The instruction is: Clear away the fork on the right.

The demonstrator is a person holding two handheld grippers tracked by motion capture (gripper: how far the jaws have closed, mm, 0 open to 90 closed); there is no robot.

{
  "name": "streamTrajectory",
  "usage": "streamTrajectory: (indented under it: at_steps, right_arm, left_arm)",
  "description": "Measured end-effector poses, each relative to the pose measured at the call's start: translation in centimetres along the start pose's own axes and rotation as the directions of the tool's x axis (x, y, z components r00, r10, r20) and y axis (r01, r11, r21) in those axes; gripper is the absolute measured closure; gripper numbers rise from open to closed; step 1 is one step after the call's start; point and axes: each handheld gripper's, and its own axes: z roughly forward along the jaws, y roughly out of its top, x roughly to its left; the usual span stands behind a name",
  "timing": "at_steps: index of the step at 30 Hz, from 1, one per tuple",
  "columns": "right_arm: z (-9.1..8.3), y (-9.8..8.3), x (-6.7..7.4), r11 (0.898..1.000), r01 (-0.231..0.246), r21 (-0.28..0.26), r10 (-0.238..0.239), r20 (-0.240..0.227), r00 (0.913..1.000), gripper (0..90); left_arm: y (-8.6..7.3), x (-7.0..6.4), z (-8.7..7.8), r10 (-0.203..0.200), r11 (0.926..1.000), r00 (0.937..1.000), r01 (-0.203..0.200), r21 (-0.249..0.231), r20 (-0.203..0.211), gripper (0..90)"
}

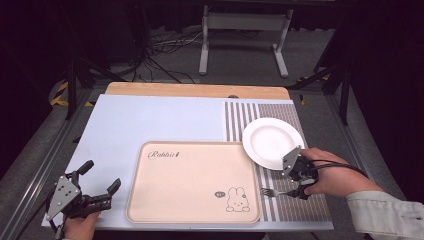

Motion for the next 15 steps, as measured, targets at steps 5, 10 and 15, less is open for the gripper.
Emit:
streamTrajectory:
  at_steps: [5,10,15]
  right_arm:
    - [0.7,0.0,0.1,0.999,0.015,0.038,-0.015,-0.020,0.9997,33.4]
    - [1.2,0.1,0.3,0.996,0.036,0.081,-0.031,-0.057,0.9979,42.5]
    - [1.7,0.2,0.3,0.991,0.063,0.114,-0.055,-0.075,0.9956,50.6]
  left_arm:
    - [0.0,-0.1,0.0,-0.003,1.0000,1.0000,0.003,-0.003,0.001,1.1]
    - [0.0,-0.1,0.1,-0.006,1.0000,1.0000,0.006,-0.003,0.001,1.1]
    - [0.0,-0.1,0.1,-0.003,1.0000,1.0000,0.003,-0.002,0.004,1.1]
